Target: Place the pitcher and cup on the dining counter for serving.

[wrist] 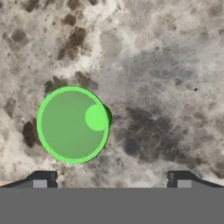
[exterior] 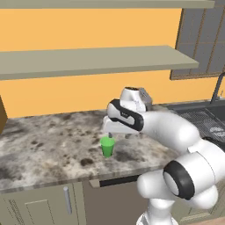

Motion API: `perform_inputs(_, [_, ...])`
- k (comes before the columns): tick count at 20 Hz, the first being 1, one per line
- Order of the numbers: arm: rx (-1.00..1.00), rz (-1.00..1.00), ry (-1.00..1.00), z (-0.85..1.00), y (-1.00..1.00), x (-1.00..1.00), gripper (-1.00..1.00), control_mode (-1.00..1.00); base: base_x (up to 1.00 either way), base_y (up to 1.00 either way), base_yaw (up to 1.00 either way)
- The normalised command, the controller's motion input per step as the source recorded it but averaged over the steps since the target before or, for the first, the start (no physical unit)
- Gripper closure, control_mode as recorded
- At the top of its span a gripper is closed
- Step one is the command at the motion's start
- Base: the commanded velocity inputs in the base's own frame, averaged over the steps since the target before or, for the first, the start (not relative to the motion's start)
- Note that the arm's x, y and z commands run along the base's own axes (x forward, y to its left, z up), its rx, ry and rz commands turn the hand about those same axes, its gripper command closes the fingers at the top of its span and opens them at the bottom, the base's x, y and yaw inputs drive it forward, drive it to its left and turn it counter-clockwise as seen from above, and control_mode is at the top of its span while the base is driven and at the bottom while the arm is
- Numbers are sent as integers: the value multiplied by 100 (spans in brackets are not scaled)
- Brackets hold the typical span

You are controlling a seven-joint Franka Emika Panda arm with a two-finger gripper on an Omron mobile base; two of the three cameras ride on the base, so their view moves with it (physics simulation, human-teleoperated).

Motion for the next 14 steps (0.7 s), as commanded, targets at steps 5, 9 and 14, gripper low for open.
perform_inputs(5, [0, -2, 0, -32, 5, 20, -100, -100, 0, 0, 0])
perform_inputs(9, [-3, -2, 0, -43, 2, 18, -100, -100, 0, 0, 0])
perform_inputs(14, [-4, -3, 0, -49, 1, 11, -100, -100, 0, 0, 0])
